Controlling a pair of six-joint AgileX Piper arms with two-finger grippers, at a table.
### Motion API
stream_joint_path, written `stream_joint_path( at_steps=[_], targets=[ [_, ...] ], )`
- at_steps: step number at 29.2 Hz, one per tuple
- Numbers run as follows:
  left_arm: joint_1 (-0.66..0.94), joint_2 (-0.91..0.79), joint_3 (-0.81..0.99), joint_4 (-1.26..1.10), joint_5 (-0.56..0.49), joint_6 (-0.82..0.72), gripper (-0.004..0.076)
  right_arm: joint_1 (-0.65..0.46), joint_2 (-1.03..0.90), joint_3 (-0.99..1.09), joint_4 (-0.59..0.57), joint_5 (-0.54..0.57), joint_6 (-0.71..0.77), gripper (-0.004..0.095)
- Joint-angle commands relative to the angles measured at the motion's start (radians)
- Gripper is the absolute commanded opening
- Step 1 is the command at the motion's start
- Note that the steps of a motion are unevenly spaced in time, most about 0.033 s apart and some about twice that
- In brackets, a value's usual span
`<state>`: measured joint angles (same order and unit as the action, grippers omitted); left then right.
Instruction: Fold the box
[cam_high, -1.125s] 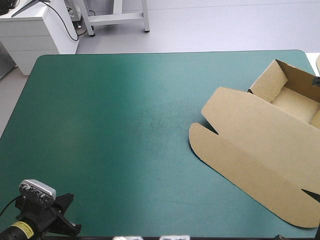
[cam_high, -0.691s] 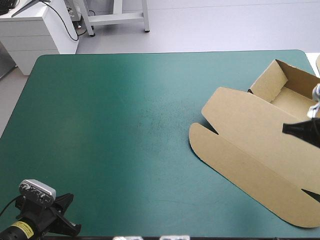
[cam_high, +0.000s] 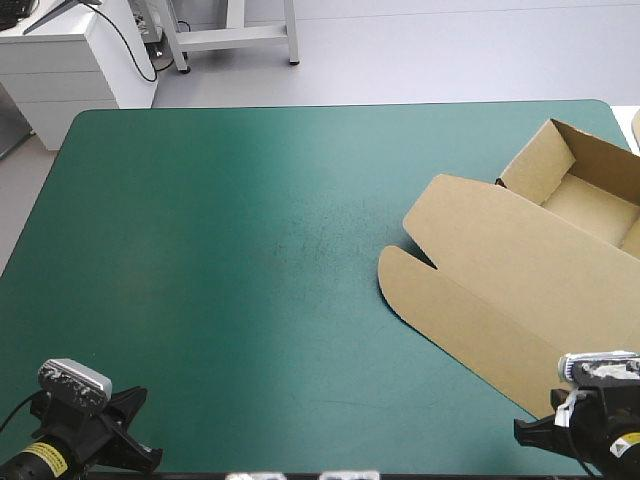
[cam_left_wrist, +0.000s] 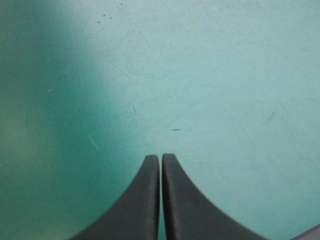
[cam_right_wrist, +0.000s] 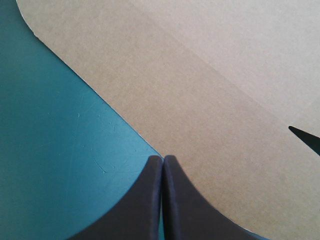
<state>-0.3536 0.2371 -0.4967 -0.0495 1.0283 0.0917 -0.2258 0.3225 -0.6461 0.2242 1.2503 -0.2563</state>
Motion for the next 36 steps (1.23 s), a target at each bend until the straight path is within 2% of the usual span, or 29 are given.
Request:
stream_joint_path(
  at_steps=[1,9,15,36],
  targets=[
    [-0.004,0.011,-0.026,-0.01,-0.055,-0.003,-0.0008,0.001,-0.067,0.024,-0.004,-0.006,-0.05,-0.0021],
    [-0.004,0.011,-0.026,-0.01,-0.055,-0.003,-0.0008,0.001,-0.142,0.095,-0.008,-0.023,-0.095,-0.0021],
    [-0.004,0.011,-0.026,-0.01,-0.055,-0.003,-0.0008,0.001,-0.142,0.099,0.001,-0.081,-0.094,-0.0021],
    [-0.004,0.011,-0.026,-0.01,-0.055,-0.015,-0.0008,0.001,-0.142,0.099,0.013,-0.079,-0.09,-0.0021]
  ],
)
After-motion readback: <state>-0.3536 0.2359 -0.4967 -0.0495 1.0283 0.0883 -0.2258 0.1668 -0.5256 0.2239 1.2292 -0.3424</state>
